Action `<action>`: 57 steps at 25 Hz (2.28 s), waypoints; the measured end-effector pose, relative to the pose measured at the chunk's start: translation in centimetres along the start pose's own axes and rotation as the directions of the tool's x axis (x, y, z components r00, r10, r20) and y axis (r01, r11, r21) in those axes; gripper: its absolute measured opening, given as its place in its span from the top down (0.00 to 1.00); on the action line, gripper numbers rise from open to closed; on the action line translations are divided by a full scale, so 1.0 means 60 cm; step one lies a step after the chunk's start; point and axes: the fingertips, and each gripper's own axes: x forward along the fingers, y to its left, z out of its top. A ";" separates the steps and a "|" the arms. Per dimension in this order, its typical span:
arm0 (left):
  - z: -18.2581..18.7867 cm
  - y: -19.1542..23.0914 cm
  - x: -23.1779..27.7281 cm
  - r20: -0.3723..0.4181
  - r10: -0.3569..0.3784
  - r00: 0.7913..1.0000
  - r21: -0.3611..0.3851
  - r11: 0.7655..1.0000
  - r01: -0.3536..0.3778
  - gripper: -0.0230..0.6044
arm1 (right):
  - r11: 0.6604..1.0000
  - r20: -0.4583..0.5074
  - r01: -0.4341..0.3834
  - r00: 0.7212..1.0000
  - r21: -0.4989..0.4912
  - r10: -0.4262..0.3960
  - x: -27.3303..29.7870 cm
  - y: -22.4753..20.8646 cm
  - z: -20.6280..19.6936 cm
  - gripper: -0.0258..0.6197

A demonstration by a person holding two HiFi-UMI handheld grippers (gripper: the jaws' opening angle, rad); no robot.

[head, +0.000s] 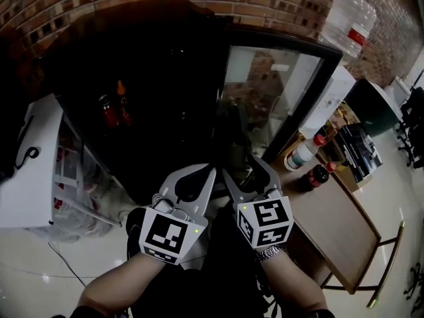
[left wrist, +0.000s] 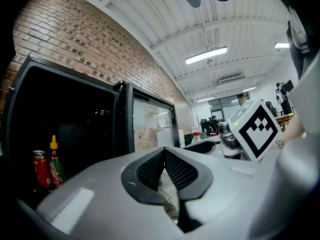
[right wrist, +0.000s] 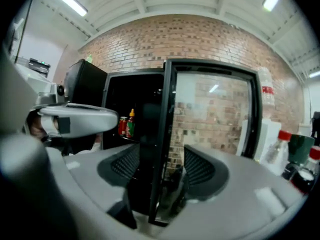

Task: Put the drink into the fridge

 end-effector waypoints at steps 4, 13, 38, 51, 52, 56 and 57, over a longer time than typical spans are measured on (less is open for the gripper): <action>-0.004 -0.066 0.028 -0.009 -0.076 0.997 0.032 0.997 0.076 0.96 | 0.997 -0.012 0.072 0.997 0.017 -0.072 -0.062 -0.053 -0.025 0.53; 0.009 -0.190 0.081 -0.003 -0.174 0.985 0.014 0.985 0.174 0.96 | 0.971 -0.039 0.232 0.972 0.060 -0.230 -0.180 -0.171 -0.075 0.53; 0.001 -0.313 0.217 -0.055 -0.318 0.946 0.051 0.946 0.321 0.96 | 0.894 -0.138 0.428 0.901 0.131 -0.411 -0.237 -0.375 -0.145 0.49; -0.042 -0.313 0.281 -0.107 -0.334 0.936 0.049 0.939 0.340 0.96 | 0.899 -0.201 0.412 0.903 0.150 -0.380 -0.189 -0.406 -0.191 0.48; -0.043 -0.313 0.283 -0.109 -0.334 0.936 0.048 0.939 0.341 0.96 | 0.898 -0.202 0.414 0.902 0.150 -0.382 -0.188 -0.408 -0.192 0.48; -0.045 -0.305 0.283 -0.114 -0.323 0.940 0.047 0.943 0.330 0.96 | 0.899 -0.197 0.409 0.905 0.155 -0.378 -0.188 -0.412 -0.191 0.50; -0.045 -0.302 0.281 -0.115 -0.316 0.942 0.049 0.945 0.323 0.96 | 0.900 -0.196 0.407 0.906 0.155 -0.376 -0.189 -0.412 -0.190 0.50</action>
